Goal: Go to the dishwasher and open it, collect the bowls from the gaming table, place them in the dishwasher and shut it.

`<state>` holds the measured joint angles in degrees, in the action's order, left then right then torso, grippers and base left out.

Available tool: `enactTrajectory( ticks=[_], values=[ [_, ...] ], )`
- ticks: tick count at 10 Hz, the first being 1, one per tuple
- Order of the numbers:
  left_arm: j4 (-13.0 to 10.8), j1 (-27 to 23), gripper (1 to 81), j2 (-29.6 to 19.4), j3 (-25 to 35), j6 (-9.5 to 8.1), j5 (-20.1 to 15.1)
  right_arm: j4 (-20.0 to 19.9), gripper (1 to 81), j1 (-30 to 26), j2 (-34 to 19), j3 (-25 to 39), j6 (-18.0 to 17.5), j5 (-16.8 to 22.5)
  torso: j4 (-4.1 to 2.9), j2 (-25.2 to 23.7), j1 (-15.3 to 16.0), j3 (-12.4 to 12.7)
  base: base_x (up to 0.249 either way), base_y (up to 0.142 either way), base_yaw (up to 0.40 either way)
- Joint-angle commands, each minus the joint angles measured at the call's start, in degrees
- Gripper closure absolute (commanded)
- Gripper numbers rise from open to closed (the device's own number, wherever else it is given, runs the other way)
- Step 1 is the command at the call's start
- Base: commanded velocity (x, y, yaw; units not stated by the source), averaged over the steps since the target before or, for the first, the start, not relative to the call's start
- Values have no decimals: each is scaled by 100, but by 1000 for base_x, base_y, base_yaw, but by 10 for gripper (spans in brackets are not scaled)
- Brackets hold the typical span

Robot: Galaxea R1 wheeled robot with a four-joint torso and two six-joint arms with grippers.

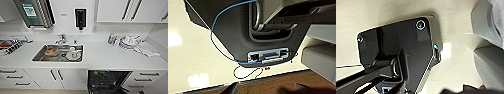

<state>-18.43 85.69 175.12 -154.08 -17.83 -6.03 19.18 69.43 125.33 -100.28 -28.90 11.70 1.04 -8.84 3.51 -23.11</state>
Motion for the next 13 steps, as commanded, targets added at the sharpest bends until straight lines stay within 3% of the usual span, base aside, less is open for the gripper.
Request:
enactTrajectory(
  ticks=[1,4,8,9,10,12,13],
  values=[
    [41,-100,10,-47,35,61,-425,121,10,163,3,-149,262,271,0,-540,347,0,0,0,0],
    [15,-206,10,-64,9,96,-425,226,10,542,336,-419,254,132,0,-1176,743,5,0,0,0],
    [15,-311,10,-99,9,96,-434,324,10,1016,865,-1230,289,-406,0,-2015,1265,7,0,0,0],
    [6,-311,10,-108,9,105,-434,350,10,1043,996,-1352,333,-414,0,-2229,1399,-353,0,0,0],
    [15,-311,10,-117,9,96,-434,350,10,1052,1058,-1370,342,-423,0,-2409,1510,-555,0,0,0],
    [6,-311,10,-126,9,105,-434,350,10,1043,1137,-1379,350,-423,0,-2728,1707,-798,0,0,0],
    [6,-311,10,-135,9,105,-434,350,10,1034,1164,-1379,359,-423,0,-2938,1840,-459,0,0,0]
  ],
)
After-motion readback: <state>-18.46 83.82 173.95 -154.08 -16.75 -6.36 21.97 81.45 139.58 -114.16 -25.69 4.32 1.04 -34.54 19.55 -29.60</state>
